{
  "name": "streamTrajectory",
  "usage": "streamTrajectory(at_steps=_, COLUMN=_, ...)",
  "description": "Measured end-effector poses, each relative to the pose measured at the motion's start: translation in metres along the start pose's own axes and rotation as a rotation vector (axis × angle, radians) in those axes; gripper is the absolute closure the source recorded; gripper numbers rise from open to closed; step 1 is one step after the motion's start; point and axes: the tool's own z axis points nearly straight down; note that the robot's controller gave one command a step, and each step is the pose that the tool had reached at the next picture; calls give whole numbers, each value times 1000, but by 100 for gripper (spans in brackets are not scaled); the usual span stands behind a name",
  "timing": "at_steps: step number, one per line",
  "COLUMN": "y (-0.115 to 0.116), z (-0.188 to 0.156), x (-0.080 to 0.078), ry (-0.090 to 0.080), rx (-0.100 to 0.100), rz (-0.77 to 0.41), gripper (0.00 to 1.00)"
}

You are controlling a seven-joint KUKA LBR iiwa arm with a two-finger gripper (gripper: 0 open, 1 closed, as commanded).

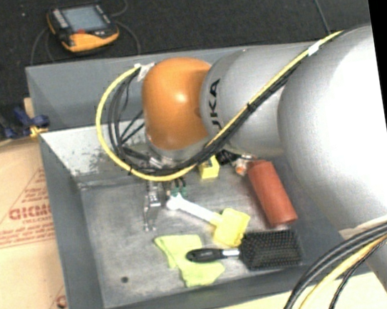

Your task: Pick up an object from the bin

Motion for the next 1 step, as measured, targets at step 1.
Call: streamTrajectory(at_steps=1, y=-22, z=1, x=33, ry=-13, rx=-4, rz=5, gripper=0)
